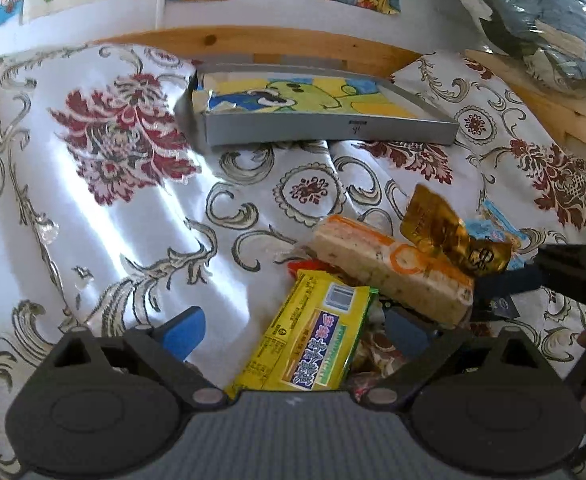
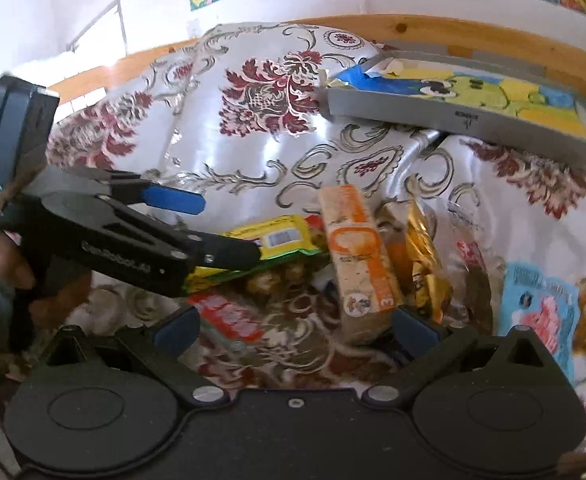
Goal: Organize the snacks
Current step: 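Move left tool to yellow wafer pack while right tool approaches cream rice bar, then close left tool on yellow wafer pack while right tool grips rice bar, then carry wafer pack with left tool while right tool carries rice bar to tray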
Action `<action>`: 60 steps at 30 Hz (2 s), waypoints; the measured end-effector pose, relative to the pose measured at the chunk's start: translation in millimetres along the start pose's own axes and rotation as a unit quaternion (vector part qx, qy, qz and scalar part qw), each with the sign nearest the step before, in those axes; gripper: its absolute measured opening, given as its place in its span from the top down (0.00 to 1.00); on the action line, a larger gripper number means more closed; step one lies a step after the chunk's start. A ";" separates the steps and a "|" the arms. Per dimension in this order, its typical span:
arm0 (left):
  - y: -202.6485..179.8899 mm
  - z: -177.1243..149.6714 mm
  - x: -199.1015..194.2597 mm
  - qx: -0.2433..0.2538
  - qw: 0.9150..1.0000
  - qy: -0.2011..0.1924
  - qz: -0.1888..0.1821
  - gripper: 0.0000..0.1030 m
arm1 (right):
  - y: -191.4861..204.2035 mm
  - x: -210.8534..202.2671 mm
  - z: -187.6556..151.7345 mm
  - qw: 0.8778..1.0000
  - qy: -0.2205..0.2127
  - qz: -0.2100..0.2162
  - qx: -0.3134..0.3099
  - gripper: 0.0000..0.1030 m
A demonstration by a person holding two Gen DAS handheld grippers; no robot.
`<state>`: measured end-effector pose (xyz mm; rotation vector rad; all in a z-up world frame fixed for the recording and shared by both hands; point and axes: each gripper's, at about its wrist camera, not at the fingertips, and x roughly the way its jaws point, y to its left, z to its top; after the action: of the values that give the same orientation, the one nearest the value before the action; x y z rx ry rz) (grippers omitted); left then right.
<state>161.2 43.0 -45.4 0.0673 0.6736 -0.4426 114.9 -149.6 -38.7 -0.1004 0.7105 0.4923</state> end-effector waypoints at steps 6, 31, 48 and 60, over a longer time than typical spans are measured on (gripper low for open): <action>8.9 -0.8 3.1 -0.016 0.999 0.016 -0.026 0.18 | -5.0 12.6 7.4 0.998 0.006 -0.026 -0.048 0.01; 1.4 -1.3 6.9 -0.024 0.997 0.071 -0.034 0.43 | -20.4 41.7 31.8 0.994 0.016 -0.056 -0.092 0.29; -8.0 -5.0 10.2 0.005 0.997 0.075 -0.015 0.46 | -0.7 46.3 23.5 0.983 0.008 -0.094 -0.159 0.51; -13.2 -2.8 0.0 -0.050 0.995 0.080 -0.024 0.49 | 10.0 32.1 10.8 0.972 -0.002 -0.130 -0.194 0.58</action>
<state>154.0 31.6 -46.5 -0.0079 0.8554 -0.4533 137.6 -125.2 -50.5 -0.5534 0.5792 0.3736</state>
